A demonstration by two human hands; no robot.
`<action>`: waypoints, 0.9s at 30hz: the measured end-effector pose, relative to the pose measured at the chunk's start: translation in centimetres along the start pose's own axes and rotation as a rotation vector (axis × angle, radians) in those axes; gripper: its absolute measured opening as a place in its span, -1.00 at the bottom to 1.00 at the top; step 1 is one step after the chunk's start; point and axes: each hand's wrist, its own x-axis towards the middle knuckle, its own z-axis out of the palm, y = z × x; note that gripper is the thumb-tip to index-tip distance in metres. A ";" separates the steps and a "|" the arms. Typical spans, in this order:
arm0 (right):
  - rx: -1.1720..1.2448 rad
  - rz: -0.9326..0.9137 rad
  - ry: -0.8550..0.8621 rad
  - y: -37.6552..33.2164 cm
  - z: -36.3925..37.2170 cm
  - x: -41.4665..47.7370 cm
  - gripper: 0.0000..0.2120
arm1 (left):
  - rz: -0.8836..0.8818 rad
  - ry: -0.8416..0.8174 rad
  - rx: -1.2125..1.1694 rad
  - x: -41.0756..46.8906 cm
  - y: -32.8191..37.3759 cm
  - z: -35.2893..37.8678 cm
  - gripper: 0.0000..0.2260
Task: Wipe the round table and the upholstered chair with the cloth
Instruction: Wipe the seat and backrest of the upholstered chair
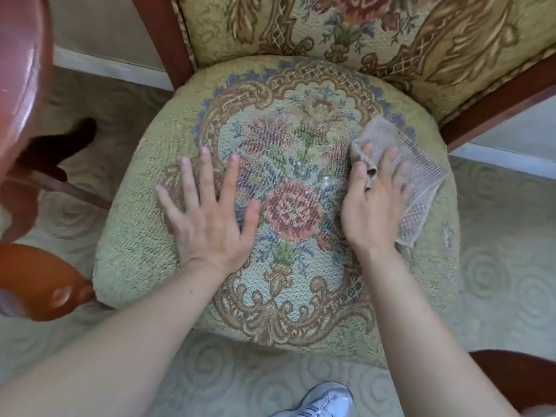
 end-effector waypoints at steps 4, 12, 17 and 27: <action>-0.039 -0.034 -0.013 -0.8 0.6 -0.1 -0.45 | 0.010 0.047 -0.030 -0.1 -0.2 0.4 -0.37; -0.120 -0.339 -0.178 -3.7 2.6 -1.3 -0.43 | 0.008 0.045 -0.036 -0.7 -0.2 0.2 -0.36; -0.149 -0.474 -0.172 -3.1 3.4 -0.9 -0.42 | 0.030 0.121 -0.060 -0.5 -0.3 0.7 -0.30; -0.106 -0.573 -0.218 -2.6 2.8 -3.4 -0.55 | 0.088 0.232 -0.138 0.1 -0.8 1.6 -0.20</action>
